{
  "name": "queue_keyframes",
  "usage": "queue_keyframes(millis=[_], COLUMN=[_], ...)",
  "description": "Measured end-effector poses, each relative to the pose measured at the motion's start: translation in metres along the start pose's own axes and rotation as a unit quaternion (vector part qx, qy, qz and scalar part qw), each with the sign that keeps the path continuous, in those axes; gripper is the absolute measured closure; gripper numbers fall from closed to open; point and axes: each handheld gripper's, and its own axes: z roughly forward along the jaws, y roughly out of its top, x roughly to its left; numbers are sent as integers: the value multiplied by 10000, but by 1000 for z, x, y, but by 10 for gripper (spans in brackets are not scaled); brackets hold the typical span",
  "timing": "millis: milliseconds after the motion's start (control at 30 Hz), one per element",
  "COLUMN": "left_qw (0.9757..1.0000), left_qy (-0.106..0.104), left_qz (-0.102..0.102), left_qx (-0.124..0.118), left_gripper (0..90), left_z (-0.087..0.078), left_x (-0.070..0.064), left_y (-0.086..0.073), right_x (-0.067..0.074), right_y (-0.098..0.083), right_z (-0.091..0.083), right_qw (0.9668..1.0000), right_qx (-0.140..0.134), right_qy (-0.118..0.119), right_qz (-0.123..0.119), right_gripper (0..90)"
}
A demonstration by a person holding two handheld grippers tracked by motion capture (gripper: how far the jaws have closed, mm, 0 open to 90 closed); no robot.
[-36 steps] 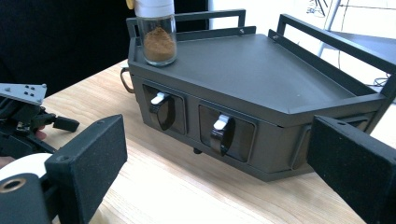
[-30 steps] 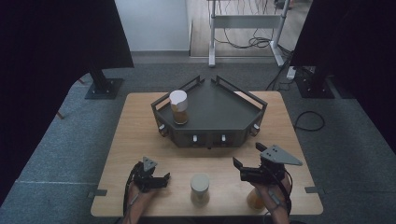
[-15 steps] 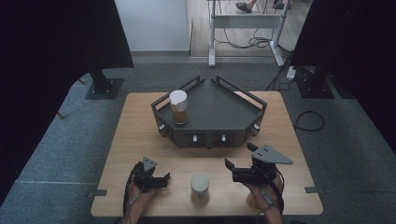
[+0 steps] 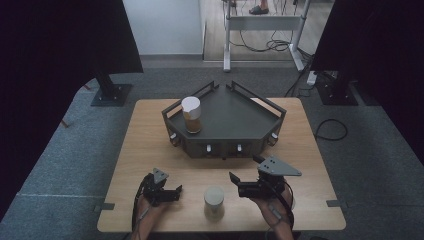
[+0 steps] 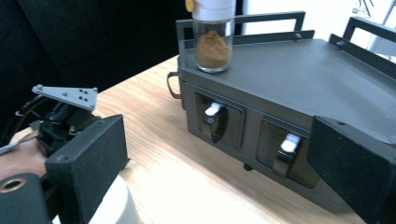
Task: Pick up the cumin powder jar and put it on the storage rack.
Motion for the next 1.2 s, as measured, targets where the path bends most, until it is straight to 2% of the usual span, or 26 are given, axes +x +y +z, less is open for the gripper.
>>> queue_keyframes(millis=[700,1200], left_qw=[10000,10000], left_qy=[4,2], left_qz=[-5,-5], left_qx=[-1,-2], left_gripper=[65,65], left_z=[0,0], left_x=[0,0], left_y=[0,0], right_x=[13,24], right_y=[2,4], right_z=[21,35], right_qw=[9993,9975], right_qx=[-47,-65], right_qy=[354,657], right_qz=[-140,-241], right_gripper=[52,51])
